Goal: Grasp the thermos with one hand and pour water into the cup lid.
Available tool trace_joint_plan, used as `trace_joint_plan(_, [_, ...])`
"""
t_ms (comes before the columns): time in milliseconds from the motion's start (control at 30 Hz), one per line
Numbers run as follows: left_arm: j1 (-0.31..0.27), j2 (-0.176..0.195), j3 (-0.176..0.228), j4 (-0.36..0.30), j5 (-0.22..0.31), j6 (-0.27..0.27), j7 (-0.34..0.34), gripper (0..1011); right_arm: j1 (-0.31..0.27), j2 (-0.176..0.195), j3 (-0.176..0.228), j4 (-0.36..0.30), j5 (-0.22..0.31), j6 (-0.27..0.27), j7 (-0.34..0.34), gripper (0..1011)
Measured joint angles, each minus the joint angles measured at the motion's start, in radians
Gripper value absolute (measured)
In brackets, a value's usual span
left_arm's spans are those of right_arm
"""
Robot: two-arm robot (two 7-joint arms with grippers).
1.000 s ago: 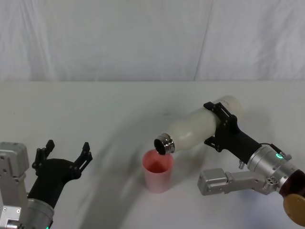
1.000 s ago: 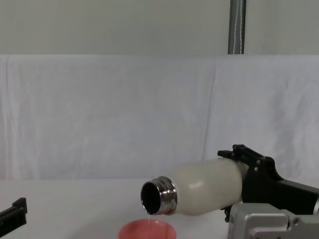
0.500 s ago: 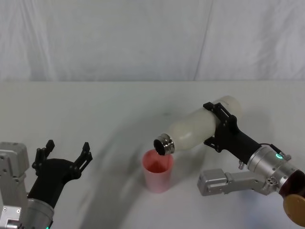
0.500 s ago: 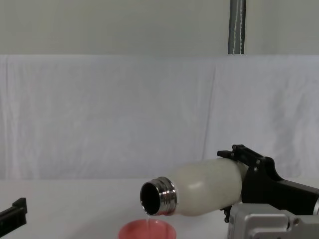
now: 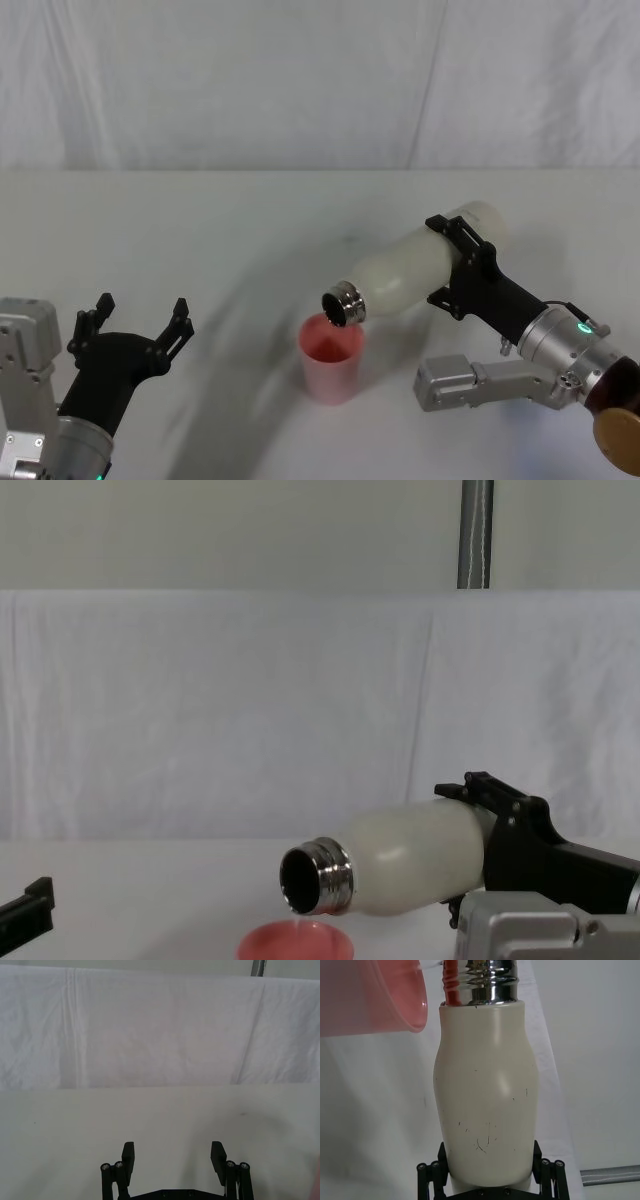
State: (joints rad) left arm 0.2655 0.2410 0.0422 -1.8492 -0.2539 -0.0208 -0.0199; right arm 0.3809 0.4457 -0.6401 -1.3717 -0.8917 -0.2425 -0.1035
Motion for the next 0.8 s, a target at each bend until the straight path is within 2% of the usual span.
trace_joint_plan(800, [0.0,0.0,0.0,0.0,0.0,0.0,0.0,1001,0.001,0.002,-0.002,0.002,-0.003,0.0,0.0,956])
